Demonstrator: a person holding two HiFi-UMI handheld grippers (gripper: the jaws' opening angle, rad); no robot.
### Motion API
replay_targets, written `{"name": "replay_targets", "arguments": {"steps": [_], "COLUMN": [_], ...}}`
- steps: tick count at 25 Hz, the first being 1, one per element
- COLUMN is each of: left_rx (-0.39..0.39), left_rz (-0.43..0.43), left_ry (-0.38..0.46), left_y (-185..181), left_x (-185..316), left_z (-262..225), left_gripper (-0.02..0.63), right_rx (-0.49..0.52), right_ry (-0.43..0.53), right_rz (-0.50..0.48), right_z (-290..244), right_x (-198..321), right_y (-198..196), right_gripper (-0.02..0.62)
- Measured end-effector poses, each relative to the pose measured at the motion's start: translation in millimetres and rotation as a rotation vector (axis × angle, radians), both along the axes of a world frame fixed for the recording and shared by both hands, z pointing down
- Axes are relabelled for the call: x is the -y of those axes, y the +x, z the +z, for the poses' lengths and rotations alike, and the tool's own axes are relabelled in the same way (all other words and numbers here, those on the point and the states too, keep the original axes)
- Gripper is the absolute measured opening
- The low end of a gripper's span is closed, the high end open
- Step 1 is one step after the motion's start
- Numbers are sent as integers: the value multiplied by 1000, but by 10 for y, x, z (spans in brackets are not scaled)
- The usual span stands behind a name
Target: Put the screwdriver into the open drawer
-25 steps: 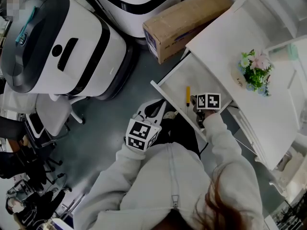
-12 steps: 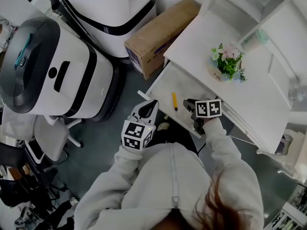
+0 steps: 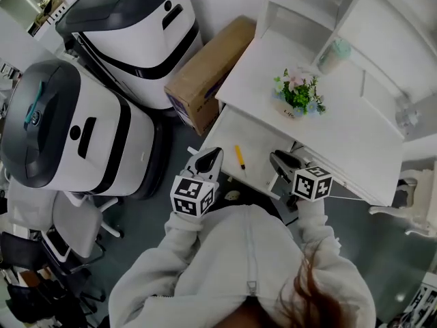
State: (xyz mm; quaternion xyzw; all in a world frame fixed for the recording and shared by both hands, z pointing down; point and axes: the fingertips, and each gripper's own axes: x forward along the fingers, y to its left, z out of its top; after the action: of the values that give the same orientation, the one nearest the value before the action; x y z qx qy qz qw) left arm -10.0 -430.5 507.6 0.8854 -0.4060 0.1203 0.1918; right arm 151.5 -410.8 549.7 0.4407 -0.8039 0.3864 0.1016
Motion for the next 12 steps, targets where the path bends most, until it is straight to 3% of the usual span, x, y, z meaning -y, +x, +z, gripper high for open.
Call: {"name": "replay_targets", "arguments": {"steps": [12], "left_rx": [-19], "left_rz": [80], "left_ry": [99], "left_y": [318], "left_x": [120], "left_z": [-306], "left_gripper": [17], "right_rx": [-123], "right_ry": [307], "right_rz": [229], "right_z": [-667], "right_x": [-27], "right_y": [335], "right_gripper": [66]}}
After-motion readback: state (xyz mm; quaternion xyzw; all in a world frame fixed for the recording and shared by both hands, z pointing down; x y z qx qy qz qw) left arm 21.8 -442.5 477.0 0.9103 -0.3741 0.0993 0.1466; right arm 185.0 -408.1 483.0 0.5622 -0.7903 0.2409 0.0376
